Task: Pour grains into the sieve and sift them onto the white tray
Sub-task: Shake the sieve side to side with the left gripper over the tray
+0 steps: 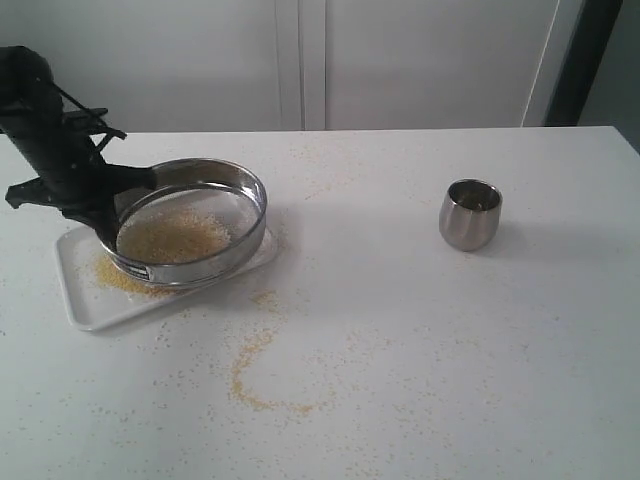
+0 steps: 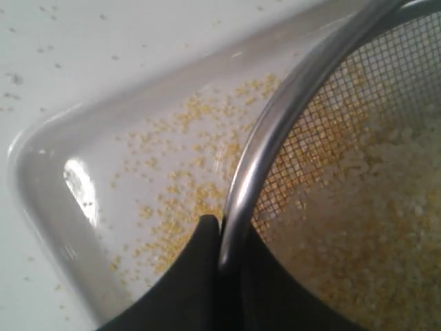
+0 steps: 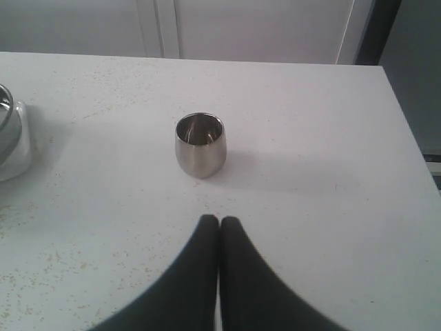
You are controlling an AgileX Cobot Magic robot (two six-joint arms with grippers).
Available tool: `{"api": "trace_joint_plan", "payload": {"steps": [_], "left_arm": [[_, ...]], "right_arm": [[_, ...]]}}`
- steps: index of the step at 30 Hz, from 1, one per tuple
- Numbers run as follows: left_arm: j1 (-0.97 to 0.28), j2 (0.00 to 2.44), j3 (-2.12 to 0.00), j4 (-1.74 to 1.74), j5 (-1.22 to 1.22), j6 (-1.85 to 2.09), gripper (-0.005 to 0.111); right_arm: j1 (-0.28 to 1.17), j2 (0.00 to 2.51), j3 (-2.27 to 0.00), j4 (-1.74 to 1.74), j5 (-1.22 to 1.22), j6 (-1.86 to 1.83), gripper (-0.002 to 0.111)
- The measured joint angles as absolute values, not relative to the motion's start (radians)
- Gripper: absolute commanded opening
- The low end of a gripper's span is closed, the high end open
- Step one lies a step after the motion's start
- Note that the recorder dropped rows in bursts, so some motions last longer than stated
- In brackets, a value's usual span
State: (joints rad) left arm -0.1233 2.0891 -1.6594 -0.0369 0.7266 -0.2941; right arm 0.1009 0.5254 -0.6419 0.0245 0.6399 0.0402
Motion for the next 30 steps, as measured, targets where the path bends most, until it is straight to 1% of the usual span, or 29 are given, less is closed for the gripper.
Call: {"api": "trace_joint_plan", "payload": {"steps": [4,9,12,14,15,17,20,23,26,27,30], "left_arm": [[-0.105,2.094,-1.659,-0.04,0.765,-0.419,0.0],[-0.135,2.095,-1.659,-0.025,0.742,-0.249,0.0],[-0.136,2.095,-1.659,0.038,0.739,-0.388,0.0],[-0.113,2.095,-1.659,0.03,0.745,-0.521,0.0],[-0.103,2.095,-1.659,0.014,0.742,-0.528,0.0],[-0.099,2.093,-1.659,-0.036,0.734,-0.449,0.0],[-0.131,2.082,-1.659,-0.076,0.715,-0.282,0.0],[-0.134,2.072,-1.659,-0.044,0.731,-0.372,0.0],[-0.088,2.07,-1.659,-0.025,0.762,-0.465,0.0],[-0.074,2.07,-1.659,-0.02,0.77,-0.466,0.0],[-0.085,2.067,-1.659,-0.03,0.776,-0.375,0.0]], "right_arm": [[0.101,0.525,-0.642,0.025,0.64,0.04,0.0],[0.101,0.525,-0.642,0.025,0.64,0.04,0.0],[0.101,0.525,-0.642,0.025,0.64,0.04,0.0],[0.101,0.525,-0.642,0.025,0.64,0.04,0.0],[0.101,0.525,-0.642,0.025,0.64,0.04,0.0],[0.101,0.525,-0.642,0.025,0.64,0.04,0.0],[0.101,0.525,-0.642,0.025,0.64,0.04,0.0],[0.101,0.525,-0.642,0.025,0.64,0.04,0.0],[0.101,0.525,-0.642,0.025,0.64,0.04,0.0],[0.101,0.525,-0.642,0.025,0.64,0.04,0.0],[0.101,0.525,-0.642,0.025,0.64,0.04,0.0]]}}
